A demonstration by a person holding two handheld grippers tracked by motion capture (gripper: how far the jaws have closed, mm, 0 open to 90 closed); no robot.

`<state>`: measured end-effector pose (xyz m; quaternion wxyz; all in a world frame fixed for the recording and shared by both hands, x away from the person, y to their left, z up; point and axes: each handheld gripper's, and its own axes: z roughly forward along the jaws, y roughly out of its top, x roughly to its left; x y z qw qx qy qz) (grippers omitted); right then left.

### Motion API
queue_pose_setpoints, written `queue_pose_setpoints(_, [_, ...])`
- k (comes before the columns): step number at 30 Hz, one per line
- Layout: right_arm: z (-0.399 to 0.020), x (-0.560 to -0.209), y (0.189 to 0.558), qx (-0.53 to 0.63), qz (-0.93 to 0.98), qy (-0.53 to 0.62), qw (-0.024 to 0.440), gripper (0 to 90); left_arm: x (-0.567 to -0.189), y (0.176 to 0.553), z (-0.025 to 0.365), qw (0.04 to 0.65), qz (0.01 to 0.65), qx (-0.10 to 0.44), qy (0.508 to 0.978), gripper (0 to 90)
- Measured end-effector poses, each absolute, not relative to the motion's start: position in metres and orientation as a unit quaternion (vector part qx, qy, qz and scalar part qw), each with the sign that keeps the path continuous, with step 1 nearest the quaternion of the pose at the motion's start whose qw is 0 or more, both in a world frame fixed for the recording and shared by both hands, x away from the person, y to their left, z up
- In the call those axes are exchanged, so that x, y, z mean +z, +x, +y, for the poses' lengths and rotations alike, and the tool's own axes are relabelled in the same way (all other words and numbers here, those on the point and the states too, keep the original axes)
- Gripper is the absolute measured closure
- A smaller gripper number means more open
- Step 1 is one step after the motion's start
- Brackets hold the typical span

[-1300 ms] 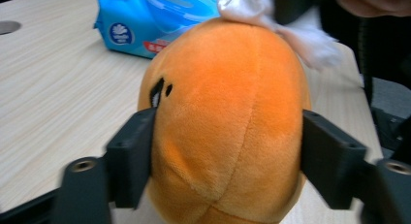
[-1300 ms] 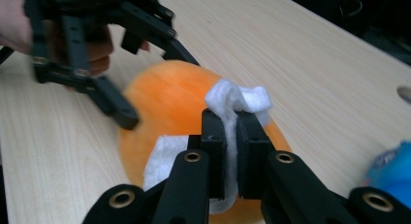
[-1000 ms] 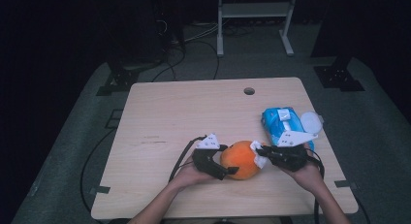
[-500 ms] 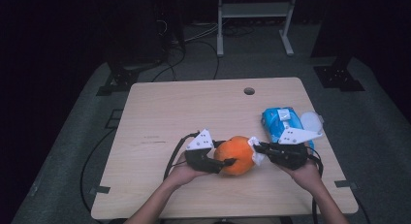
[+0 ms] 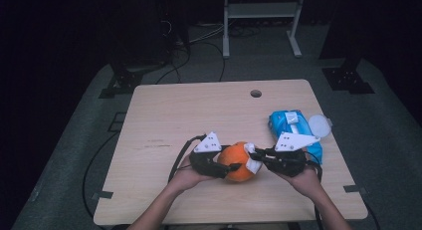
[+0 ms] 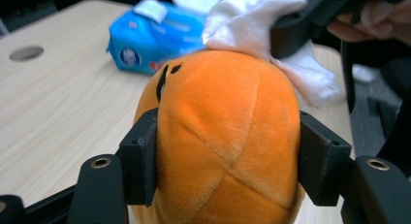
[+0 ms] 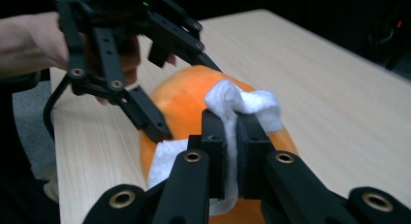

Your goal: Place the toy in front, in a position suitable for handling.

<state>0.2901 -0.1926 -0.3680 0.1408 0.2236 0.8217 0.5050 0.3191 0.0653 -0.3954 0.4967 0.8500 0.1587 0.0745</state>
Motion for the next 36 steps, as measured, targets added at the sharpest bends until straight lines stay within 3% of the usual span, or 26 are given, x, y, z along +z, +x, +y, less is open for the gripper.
queue_pose_setpoints(4, [-0.193,-0.385,0.297,0.480,0.834,0.241,0.130,82.4,-0.410,0.322,0.059,0.483,0.166,0.066,0.857,30.5])
queue_pose_setpoints(16, [-0.202,-0.394,0.306,0.499,0.822,0.259,0.093,74.1,-0.413,0.317,0.049,0.485,0.141,0.068,0.860,23.3])
queue_pose_setpoints(20, [-0.203,-0.400,0.309,0.499,0.820,0.267,0.084,81.0,-0.412,0.321,0.056,0.493,0.119,0.054,0.860,15.5])
queue_pose_setpoints(26, [-0.205,-0.399,0.309,0.489,0.824,0.268,0.102,82.3,-0.419,0.335,0.068,0.506,0.122,0.015,0.854,8.1])
queue_pose_setpoints(28, [-0.208,-0.399,0.311,0.490,0.821,0.274,0.103,82.5,-0.423,0.335,0.069,0.510,0.121,0.015,0.851,10.8])
queue_pose_setpoints(32, [-0.208,-0.393,0.307,0.487,0.821,0.274,0.117,83.1,-0.424,0.331,0.066,0.520,0.129,0.052,0.843,31.7])
queue_pose_setpoints(36, [-0.198,-0.380,0.296,0.507,0.816,0.249,0.123,83.2,-0.421,0.328,0.060,0.523,0.153,0.062,0.836,36.5])
